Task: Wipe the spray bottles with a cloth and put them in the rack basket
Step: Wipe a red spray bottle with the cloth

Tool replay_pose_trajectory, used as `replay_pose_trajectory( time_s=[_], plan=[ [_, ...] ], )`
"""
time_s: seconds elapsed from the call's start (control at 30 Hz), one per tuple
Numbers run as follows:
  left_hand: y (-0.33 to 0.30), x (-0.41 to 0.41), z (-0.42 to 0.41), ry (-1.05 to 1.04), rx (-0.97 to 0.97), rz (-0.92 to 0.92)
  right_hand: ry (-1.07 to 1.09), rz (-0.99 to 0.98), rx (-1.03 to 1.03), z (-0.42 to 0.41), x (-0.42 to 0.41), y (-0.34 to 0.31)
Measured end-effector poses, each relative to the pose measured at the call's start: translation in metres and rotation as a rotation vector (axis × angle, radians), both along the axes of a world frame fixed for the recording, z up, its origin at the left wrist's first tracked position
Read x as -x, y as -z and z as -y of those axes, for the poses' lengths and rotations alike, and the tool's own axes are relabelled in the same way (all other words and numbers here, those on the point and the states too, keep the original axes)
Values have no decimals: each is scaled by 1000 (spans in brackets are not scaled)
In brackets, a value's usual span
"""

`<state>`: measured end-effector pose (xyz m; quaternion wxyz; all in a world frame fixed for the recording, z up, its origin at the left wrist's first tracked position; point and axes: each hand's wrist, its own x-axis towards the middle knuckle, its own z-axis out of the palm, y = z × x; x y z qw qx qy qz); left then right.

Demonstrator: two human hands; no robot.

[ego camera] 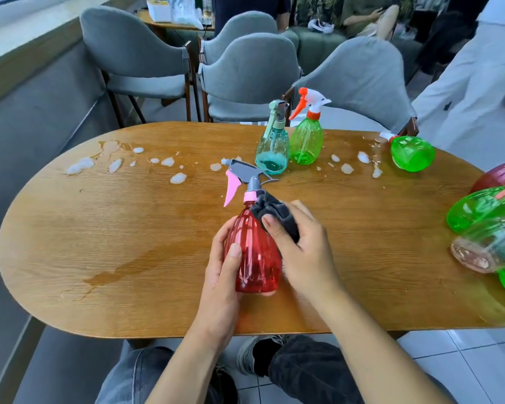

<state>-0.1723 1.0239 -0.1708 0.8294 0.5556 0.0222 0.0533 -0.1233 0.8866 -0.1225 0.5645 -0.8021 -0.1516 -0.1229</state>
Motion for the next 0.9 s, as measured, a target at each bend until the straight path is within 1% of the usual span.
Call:
replay_pose_trajectory(
  time_s=[0.03, 0.07, 0.13, 0.17, 0.2, 0.23, 0.3, 0.33, 0.47, 0.53, 0.6, 0.67, 0.73, 0.8, 0.9],
  plan=[
    [-1, 0, 0, -8, 18, -3, -24, -25, -36, -2, 0, 0],
    [-3, 1, -1, -2, 42, -7, -36, -75, -124, -4, 1, 1],
    [-5, 2, -2, 32, 106, -22, -10, -222, -457, -2, 5, 1],
    [-6, 2, -3, 34, 136, -31, 29, -266, -604, 3, 7, 2],
    [-6, 1, -3, 31, 163, -39, 70, -275, -683, 9, 7, 2],
    [-5, 0, -4, 27, 183, -46, 93, -261, -698, 14, 7, 3],
    [-2, 0, -4, 23, 191, -65, 104, -208, -630, 23, 6, 4],
    [-2, 0, -3, 27, 178, -60, 89, -172, -563, 24, 6, 2],
    [-7, 3, 1, 58, -10, 18, -5, -30, -213, 15, 3, -2],
    [-4, 2, 1, 45, -72, 47, -57, -1, -53, 6, 3, -5],
    [-2, 1, 2, 29, -117, 60, -71, 51, 76, 2, 3, -4],
    [-1, 0, 2, 4, -157, 60, -73, 93, 164, 3, 6, 0],
    [-2, 0, 3, -25, -171, 57, -92, 145, 232, 8, 15, 7],
    [-3, 1, 3, -32, -169, 66, -111, 276, 347, 15, 29, 18],
    [-4, 2, 2, -20, -90, 65, -145, 414, 482, 27, 54, 40]
  ],
)
